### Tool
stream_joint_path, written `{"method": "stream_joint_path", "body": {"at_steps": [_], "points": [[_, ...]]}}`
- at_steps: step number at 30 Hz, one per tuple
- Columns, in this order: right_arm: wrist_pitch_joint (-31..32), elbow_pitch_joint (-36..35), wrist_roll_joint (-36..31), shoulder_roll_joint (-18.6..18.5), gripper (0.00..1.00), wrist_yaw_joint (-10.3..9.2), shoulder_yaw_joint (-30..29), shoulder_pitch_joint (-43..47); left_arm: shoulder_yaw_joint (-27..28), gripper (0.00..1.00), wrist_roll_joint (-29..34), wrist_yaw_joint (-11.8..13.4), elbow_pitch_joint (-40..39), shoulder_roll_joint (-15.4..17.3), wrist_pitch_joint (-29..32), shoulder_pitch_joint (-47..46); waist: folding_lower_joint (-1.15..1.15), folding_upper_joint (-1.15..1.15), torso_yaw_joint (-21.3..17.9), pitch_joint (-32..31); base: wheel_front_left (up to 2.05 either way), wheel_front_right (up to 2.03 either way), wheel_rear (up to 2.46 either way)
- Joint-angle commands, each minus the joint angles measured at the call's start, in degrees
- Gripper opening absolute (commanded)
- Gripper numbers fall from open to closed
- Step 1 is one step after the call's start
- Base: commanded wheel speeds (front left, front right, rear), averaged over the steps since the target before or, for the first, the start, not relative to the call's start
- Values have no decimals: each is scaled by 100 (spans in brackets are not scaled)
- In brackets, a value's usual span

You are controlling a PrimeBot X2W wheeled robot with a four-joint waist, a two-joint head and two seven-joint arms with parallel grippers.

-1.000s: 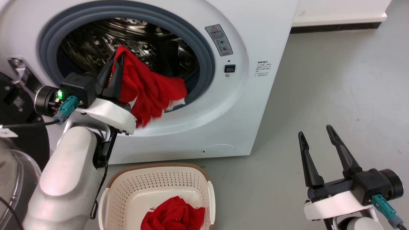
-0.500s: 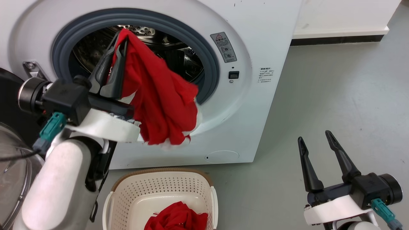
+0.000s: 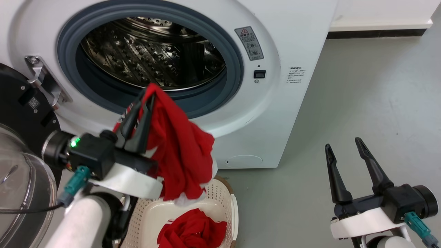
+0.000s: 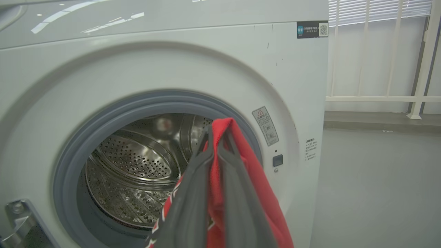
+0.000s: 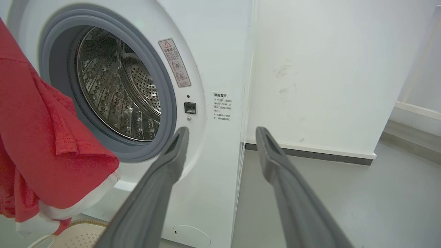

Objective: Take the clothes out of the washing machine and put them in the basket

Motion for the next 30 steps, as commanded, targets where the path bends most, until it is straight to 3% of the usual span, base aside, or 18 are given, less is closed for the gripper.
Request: {"method": "stream_joint_path", "body": {"at_steps": [1, 7, 15, 30], "points": [[-11, -20, -31, 7, 100, -4, -12, -84, -46, 0, 17, 29, 53, 9, -14, 145, 0, 0, 28, 60, 0, 0, 0], [-11, -46, -87, 8, 100, -4, -41, -206, -262, 0, -74, 34, 468, -135, -159, 619, 0, 0, 57, 332, 0, 0, 0], [-10, -145, -189, 8, 100, -4, -118, -536, -595, 0, 71, -36, 1654, -263, -427, 724, 0, 0, 31, 999, 0, 0, 0], [-11, -443, -180, 8, 100, -4, -280, -1448, -842, 0, 88, -582, 4832, -776, -919, -740, 0, 0, -254, 2807, 0, 0, 0]]}}
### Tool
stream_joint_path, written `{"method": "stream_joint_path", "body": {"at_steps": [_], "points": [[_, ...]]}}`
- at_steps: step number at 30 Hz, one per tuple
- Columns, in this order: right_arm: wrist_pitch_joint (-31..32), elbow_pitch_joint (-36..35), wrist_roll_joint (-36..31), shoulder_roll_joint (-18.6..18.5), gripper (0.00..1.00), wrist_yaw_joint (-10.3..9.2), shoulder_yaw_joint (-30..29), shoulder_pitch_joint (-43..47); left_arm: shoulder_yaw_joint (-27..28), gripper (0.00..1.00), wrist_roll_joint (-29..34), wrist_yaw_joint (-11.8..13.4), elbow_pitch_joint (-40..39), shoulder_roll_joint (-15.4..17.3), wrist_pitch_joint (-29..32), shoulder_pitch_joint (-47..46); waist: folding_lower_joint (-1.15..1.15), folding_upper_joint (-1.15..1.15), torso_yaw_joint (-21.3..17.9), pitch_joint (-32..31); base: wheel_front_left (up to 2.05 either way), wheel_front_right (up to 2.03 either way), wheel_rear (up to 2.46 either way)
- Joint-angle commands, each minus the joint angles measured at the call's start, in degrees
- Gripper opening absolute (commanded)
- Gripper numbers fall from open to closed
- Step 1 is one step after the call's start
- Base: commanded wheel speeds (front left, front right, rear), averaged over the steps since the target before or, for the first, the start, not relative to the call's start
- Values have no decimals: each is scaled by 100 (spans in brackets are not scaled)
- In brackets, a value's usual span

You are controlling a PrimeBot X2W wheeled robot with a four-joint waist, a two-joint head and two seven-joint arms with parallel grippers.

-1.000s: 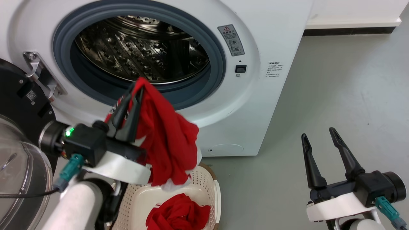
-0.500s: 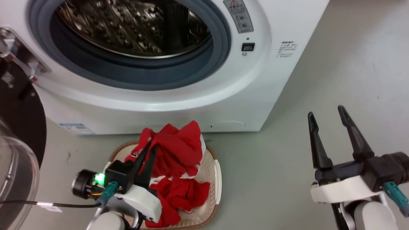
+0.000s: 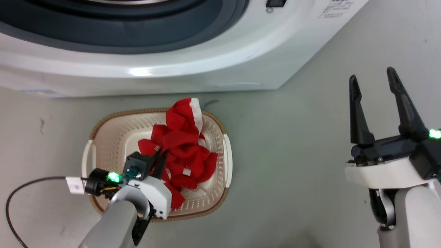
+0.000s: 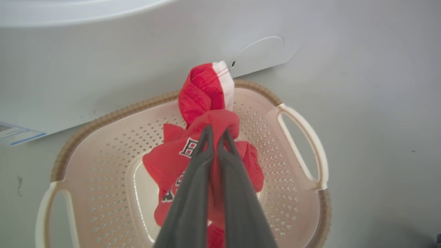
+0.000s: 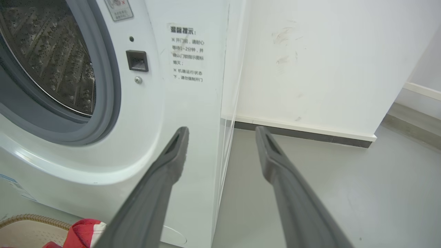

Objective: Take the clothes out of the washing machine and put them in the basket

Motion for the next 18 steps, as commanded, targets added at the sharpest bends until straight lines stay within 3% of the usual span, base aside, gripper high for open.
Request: {"method": "stream_joint_path", "body": {"at_steps": [1, 11, 18], "points": [[-11, -46, 51, 8, 100, -4, -9, -166, -5, 0, 30, -58, 346, -42, -54, -286, -1, 0, -146, 524, 0, 0, 0], [-11, -223, 154, 9, 100, -4, -155, -611, -321, 0, 283, -339, 2522, -240, 91, -1722, -1, 0, -311, 1543, 0, 0, 0], [-11, -248, 245, 8, 100, -4, -243, -762, -551, 0, 374, -463, 3502, -374, 339, -2451, -1, 0, -354, 1970, 0, 0, 0]]}}
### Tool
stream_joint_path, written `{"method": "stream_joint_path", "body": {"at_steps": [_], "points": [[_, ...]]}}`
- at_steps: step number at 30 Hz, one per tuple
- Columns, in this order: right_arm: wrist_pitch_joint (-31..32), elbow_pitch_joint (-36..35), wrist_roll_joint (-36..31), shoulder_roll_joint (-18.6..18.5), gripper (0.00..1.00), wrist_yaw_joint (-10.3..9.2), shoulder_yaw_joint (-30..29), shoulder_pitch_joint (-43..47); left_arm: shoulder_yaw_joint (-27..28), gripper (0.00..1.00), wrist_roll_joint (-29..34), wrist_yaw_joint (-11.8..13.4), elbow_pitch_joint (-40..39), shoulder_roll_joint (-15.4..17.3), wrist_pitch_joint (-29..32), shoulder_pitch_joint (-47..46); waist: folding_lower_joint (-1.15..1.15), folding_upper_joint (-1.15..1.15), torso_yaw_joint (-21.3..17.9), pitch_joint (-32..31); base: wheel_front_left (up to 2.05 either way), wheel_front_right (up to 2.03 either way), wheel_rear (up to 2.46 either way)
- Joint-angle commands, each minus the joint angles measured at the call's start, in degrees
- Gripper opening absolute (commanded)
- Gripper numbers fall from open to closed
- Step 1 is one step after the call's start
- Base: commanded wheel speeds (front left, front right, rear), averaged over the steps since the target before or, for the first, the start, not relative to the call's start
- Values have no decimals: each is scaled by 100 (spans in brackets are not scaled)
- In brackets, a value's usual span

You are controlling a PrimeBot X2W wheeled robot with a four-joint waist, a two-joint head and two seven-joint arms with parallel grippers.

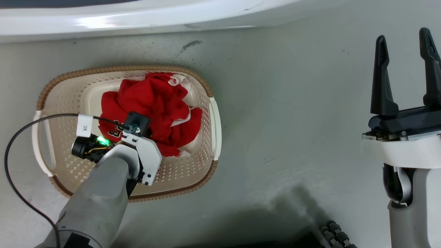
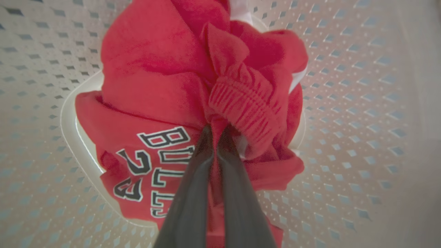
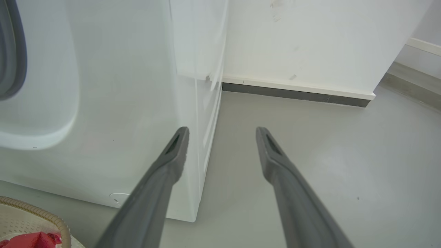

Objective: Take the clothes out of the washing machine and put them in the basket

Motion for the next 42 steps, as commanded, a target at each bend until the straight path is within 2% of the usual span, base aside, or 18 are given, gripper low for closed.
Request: {"method": "stream_joint_path", "body": {"at_steps": [1, 7, 8, 9, 10, 21, 28, 33, 34, 35, 42], "points": [[-11, -14, 14, 8, 100, -4, -13, -73, -48, 0, 37, -25, 67, -23, 71, -78, -1, 0, -36, 113, 0, 0, 0], [-11, 42, 60, 8, 100, -4, 25, -133, -182, 0, 14, -72, 317, -81, 465, -149, -1, 0, -85, 160, 0, 0, 0], [-11, 59, 67, 8, 100, -4, 35, -127, -176, 24, -21, -79, 334, -94, 495, -119, -1, 0, -94, 145, 0, 0, 0], [-11, 76, 69, 8, 100, -4, 47, -128, -179, 81, -29, -85, 347, -95, 519, -82, -1, 0, -103, 116, 0, 0, 0], [-11, 82, 72, 8, 100, -4, 55, -129, -197, 100, -26, -87, 357, -91, 513, -61, -1, 0, -108, 87, 0, 0, 0], [-11, 267, -55, 6, 100, -4, 129, 143, -39, 100, -341, -32, 374, -324, -382, 338, -1, 0, 105, -743, 0, 0, 0], [-11, 395, -136, 7, 100, -4, 129, 467, 268, 100, -658, 68, 94, -454, -563, 701, -1, 0, 308, -1432, 0, 0, 0], [-11, 498, -180, 6, 100, -4, 142, 711, 660, 100, -708, 315, -932, -357, -559, 1186, -1, 0, 404, -1953, 0, 0, 0], [-11, 498, -180, 6, 100, -4, 142, 711, 660, 100, -708, 315, -932, -357, -559, 1186, -1, 0, 404, -1953, 0, 0, 0], [-11, 540, -193, 6, 100, -4, 137, 839, 902, 100, -596, 496, -1653, -295, -561, 1519, -1, 0, 452, -2238, 0, 0, 0], [-11, 648, -200, 7, 100, -4, 111, 1179, 1531, 100, -268, 788, -3047, -296, -561, 2384, -1, 0, 599, -2874, 0, 0, 0]]}}
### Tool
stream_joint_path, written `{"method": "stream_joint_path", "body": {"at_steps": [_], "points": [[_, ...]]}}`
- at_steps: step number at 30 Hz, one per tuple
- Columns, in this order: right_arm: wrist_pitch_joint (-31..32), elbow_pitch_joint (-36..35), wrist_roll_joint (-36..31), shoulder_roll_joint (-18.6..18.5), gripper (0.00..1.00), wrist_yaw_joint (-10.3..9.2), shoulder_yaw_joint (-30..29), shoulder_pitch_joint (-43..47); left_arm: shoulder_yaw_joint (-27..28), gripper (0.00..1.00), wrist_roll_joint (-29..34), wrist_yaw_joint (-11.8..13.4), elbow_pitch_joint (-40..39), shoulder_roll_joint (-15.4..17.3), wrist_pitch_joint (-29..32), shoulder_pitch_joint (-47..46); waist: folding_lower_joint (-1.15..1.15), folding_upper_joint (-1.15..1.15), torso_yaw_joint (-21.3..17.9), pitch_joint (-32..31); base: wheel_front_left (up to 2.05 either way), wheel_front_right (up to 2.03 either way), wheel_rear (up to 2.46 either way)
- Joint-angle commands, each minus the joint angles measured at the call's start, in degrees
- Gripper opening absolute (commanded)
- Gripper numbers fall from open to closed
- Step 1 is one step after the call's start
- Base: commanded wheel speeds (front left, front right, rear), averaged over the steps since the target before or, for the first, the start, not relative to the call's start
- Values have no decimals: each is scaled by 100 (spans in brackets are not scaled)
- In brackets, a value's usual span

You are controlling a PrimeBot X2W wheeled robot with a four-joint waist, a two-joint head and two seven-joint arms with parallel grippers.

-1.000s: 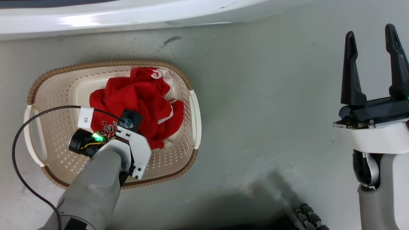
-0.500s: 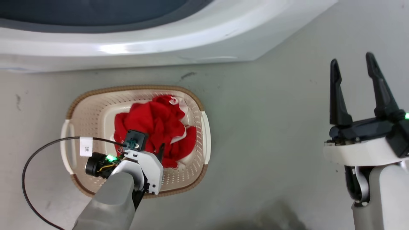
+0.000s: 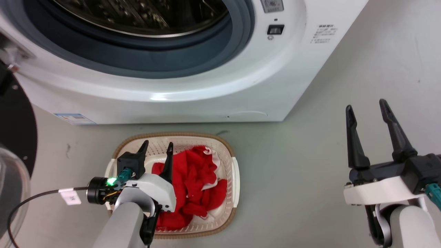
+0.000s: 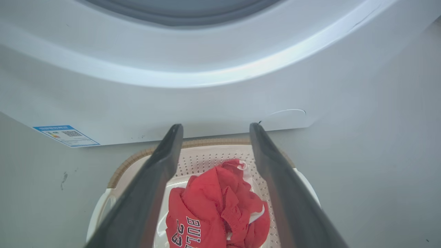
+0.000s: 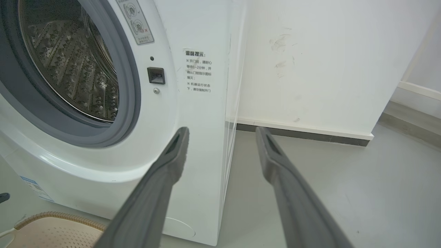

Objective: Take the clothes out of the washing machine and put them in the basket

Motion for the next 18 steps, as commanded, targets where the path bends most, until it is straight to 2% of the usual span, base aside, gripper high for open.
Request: {"method": "stream_joint_path", "body": {"at_steps": [1, 8, 18], "points": [[-11, 31, -51, 6, 100, -4, 6, 114, 121, 100, 82, 50, -237, 7, -12, 167, 1, 0, 131, -331, 0, 0, 0], [-11, 100, -45, 5, 100, -4, -23, 438, 746, 100, 512, 205, -1527, -115, -12, 963, 1, 0, 241, -885, 0, 0, 0], [-11, 83, 44, 6, 100, -4, -103, 926, 1361, 100, 1074, 335, -2815, -383, -12, 1897, 1, 0, 297, -1493, 0, 0, 0]]}}
